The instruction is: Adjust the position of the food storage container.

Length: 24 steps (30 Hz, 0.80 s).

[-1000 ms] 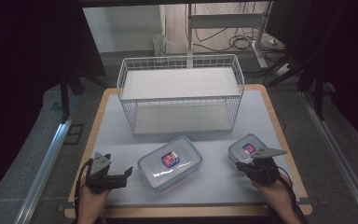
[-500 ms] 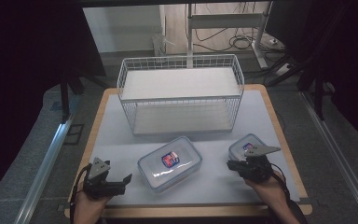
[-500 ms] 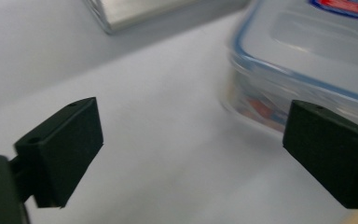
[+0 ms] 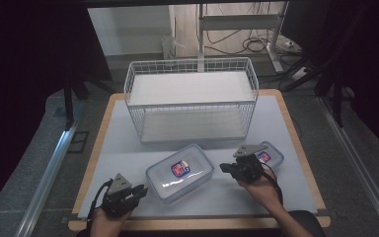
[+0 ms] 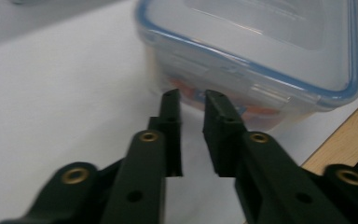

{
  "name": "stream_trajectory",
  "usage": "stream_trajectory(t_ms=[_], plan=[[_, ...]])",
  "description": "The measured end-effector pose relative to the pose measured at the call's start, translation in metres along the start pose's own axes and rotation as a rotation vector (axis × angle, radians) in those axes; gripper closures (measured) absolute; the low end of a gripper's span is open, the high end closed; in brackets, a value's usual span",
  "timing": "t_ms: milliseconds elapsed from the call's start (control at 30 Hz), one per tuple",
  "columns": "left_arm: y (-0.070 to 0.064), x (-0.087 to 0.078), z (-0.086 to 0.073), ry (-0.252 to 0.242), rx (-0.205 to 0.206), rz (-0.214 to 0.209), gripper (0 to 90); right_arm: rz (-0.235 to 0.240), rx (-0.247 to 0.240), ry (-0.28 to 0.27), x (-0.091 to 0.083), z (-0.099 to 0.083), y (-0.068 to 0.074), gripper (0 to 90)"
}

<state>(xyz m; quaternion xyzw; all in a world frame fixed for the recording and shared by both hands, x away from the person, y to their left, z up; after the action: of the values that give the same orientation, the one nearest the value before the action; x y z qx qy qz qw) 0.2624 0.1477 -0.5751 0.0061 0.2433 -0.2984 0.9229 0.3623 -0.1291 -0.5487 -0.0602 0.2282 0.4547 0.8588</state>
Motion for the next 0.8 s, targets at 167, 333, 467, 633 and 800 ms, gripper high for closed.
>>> stream_trajectory(t_ms=[167, 333, 467, 633, 800], plan=[[0.002, 0.009, 0.001, 0.023, 0.032, 0.03, 88.2, -0.003, -0.014, 0.012, 0.021, 0.004, 0.001, 89.7], [0.011, 0.018, 0.007, 0.02, -0.02, 0.04, 89.9, -0.015, 0.004, 0.026, 0.022, 0.003, 0.0, 89.8], [0.014, 0.029, 0.014, 0.036, 0.014, 0.052, 89.9, -0.033, 0.014, 0.027, 0.014, 0.002, 0.0, 89.8], [0.018, 0.042, 0.021, 0.045, 0.019, 0.042, 89.9, -0.032, 0.044, 0.01, 0.002, 0.0, 0.001, 89.9], [0.025, 0.059, 0.031, 0.054, 0.016, 0.03, 89.9, -0.033, 0.046, 0.009, -0.004, -0.001, 0.001, 89.8]])
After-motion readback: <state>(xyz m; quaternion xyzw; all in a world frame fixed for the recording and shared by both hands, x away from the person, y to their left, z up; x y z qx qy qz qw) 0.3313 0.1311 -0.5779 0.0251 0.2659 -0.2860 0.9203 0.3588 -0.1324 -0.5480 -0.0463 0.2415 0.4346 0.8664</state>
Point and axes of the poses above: each handheld gripper's, and its own axes: x roughly forward along the jaws, z roughly out of its top, y roughly to its left, the point moved 9 cm from there along x, roughly forward along the jaws, and after that the axes turned 15 degrees about -y, right-handed, at the moved point
